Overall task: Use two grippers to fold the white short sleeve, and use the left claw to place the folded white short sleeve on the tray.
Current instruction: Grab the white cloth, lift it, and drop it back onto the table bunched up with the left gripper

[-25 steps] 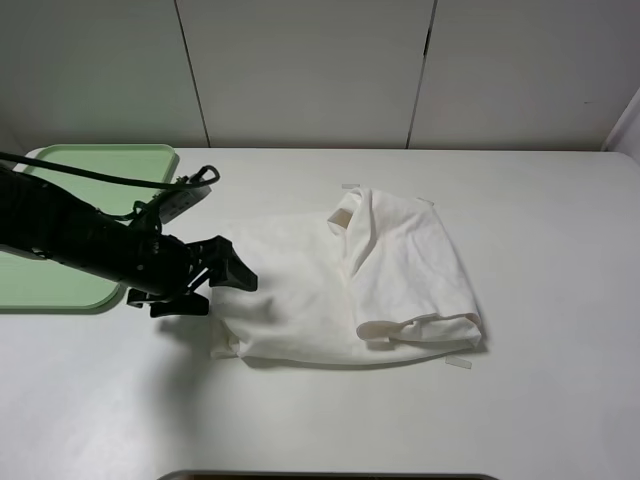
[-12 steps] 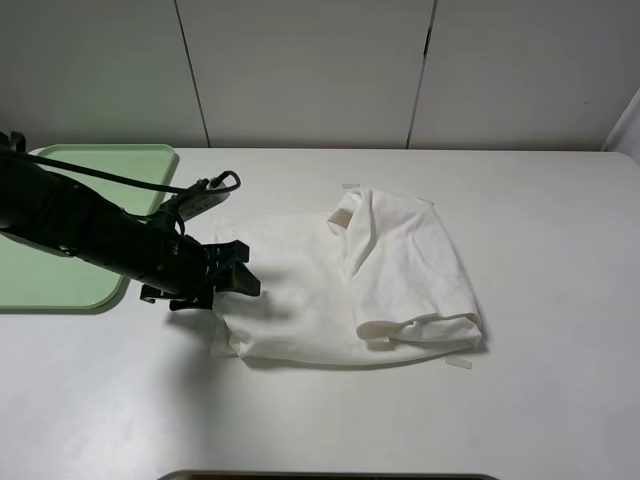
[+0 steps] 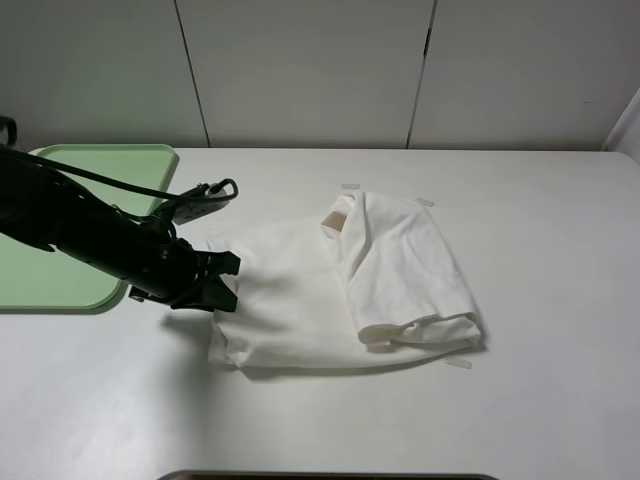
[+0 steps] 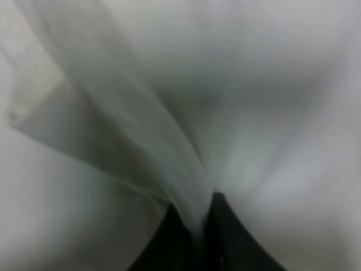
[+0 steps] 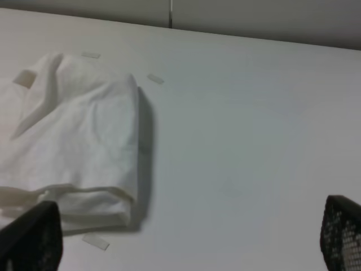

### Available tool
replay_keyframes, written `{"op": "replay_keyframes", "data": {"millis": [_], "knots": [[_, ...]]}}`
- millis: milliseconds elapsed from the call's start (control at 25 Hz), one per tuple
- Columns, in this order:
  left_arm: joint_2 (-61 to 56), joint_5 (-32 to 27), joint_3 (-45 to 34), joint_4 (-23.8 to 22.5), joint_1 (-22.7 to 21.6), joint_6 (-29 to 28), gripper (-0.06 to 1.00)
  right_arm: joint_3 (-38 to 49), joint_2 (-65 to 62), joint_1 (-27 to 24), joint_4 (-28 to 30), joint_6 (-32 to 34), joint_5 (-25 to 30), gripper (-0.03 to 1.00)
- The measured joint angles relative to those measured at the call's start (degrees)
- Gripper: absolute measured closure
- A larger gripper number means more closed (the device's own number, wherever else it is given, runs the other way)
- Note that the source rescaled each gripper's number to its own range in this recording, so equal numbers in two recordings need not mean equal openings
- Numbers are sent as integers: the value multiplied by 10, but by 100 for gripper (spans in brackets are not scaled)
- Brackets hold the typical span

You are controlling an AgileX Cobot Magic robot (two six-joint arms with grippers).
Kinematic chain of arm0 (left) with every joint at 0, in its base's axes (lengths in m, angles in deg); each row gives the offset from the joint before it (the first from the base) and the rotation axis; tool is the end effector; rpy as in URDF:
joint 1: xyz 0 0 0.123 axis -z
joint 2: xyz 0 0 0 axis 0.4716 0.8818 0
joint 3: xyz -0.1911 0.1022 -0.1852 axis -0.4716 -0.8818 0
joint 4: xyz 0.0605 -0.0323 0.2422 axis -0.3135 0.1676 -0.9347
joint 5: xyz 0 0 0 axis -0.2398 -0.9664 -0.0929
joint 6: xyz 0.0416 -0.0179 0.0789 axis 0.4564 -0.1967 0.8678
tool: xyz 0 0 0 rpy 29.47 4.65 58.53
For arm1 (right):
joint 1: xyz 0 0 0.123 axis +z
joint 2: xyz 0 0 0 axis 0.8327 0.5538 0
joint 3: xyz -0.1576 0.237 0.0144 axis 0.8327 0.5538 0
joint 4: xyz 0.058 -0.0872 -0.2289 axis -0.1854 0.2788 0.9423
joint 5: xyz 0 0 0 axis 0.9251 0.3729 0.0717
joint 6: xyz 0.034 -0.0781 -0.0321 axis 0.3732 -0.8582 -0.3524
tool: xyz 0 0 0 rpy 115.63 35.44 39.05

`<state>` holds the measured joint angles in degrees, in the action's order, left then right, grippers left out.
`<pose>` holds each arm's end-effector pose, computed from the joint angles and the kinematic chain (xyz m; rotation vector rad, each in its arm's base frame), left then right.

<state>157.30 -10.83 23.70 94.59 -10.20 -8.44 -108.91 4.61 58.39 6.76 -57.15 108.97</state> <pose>0.2648 -0.1180 0.0813 0.1078 2.8168 -0.6298 -0.0045 0.0075 0.2802 -0.2093 1.9915 0.0289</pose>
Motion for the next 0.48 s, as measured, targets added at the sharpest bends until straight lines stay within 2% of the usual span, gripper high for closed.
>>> {"op": "replay_keyframes", "data": {"millis": [40, 80, 160, 240, 360, 400, 440, 480], "knots": [[-10, 0, 0, -25, -5, -19, 94, 0, 0, 0, 0, 0, 0, -3], [-10, 0, 0, -25, -5, -19, 94, 0, 0, 0, 0, 0, 0, -3], [-20, 2, -1, -54, -10, -33, 94, 0, 0, 0, -1, 0, 0, -3], [-37, 4, -1, -107, -19, -65, 94, 0, 0, 0, 0, 0, 0, -3], [-114, 0, -1, -281, -57, -140, 94, 0, 0, 0, 0, 0, 0, -3], [-114, 0, -1, -281, -57, -140, 94, 0, 0, 0, 0, 0, 0, -3], [-148, -15, -1, -342, -74, -156, 94, 0, 0, 0, 0, 0, 0, -3], [-156, -21, -1, -355, -79, -157, 94, 0, 0, 0, 0, 0, 0, -3]]}}
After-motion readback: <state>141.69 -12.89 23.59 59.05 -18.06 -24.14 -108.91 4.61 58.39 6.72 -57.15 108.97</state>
